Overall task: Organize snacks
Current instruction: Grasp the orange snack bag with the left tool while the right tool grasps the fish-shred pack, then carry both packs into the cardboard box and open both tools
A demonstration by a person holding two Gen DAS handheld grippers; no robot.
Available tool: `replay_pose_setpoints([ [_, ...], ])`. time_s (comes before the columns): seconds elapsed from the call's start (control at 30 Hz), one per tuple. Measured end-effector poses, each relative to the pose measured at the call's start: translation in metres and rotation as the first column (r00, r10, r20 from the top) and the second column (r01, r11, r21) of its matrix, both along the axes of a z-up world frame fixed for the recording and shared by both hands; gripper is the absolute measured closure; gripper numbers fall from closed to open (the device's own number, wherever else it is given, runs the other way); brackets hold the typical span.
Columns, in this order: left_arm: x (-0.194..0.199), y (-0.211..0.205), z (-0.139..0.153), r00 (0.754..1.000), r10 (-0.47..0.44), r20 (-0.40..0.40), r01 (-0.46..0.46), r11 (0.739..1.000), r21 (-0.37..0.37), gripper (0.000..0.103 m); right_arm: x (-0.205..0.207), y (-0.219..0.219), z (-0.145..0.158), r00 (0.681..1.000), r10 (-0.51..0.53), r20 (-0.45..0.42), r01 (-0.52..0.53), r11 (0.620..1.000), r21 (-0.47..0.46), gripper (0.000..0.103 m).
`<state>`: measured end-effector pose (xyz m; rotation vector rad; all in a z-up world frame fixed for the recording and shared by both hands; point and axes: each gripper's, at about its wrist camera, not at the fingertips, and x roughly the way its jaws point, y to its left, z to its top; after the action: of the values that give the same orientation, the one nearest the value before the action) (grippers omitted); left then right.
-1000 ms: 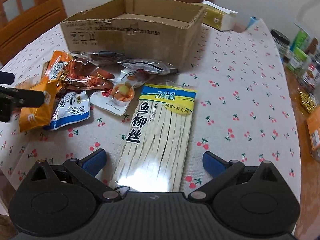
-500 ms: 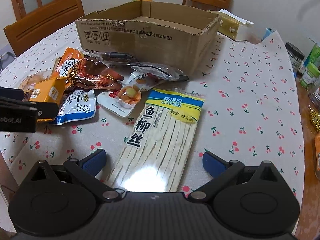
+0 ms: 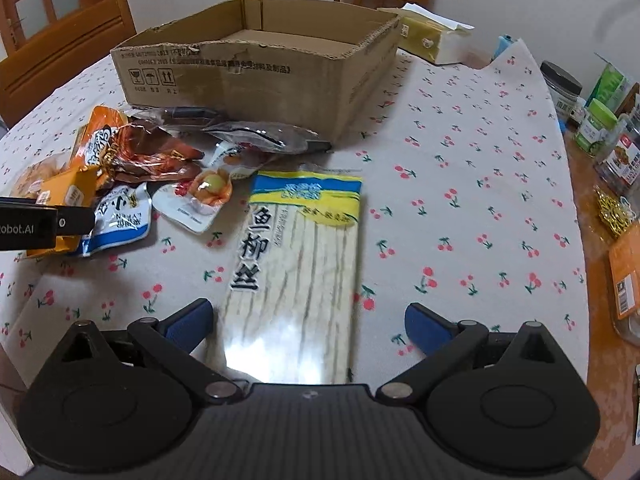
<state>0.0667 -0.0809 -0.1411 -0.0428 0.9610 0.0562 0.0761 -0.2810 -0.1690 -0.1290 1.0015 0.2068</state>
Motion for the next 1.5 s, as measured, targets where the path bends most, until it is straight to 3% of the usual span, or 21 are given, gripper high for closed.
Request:
replay_pose_setpoints([
  [0.13, 0.000, 0.004, 0.001, 1.000, -0.018, -0.004, 0.018, 1.000, -0.008, 0.054, 0.003, 0.008, -0.001, 1.000, 0.007, 0.008, -0.007, 1.000, 0.005, 0.000],
  [0.37, 0.002, 0.008, 0.004, 0.996, -0.082, -0.018, 0.082, 0.997, -0.006, 0.057, 0.009, 0.015, 0.003, 1.000, -0.011, 0.021, 0.011, 1.000, 0.002, 0.012],
  [0.53, 0.003, 0.011, 0.004, 0.991, -0.133, -0.031, 0.133, 0.991, 0.000, 0.057, 0.007, 0.015, 0.005, 0.999, -0.036, 0.008, 0.037, 0.999, -0.004, 0.016],
  [0.67, 0.003, 0.013, 0.005, 0.986, -0.164, -0.033, 0.164, 0.986, -0.008, 0.057, 0.004, 0.017, 0.007, 0.999, -0.029, 0.017, 0.029, 1.000, -0.004, 0.033],
  [0.77, 0.003, 0.013, 0.008, 0.981, -0.194, -0.027, 0.194, 0.981, -0.008, 0.058, 0.004, 0.017, 0.009, 0.999, -0.031, 0.012, 0.032, 1.000, -0.002, 0.039],
  [1.1, 0.002, 0.014, 0.027, 0.960, -0.279, -0.013, 0.279, 0.960, -0.003, 0.058, 0.002, 0.013, 0.022, 0.999, -0.050, -0.006, 0.050, 0.999, -0.008, 0.043],
  [1.5, 0.002, 0.018, 0.061, 0.928, -0.371, -0.013, 0.371, 0.928, -0.020, 0.058, -0.001, 0.004, 0.062, 0.998, -0.059, -0.003, 0.059, 0.998, -0.004, 0.043],
])
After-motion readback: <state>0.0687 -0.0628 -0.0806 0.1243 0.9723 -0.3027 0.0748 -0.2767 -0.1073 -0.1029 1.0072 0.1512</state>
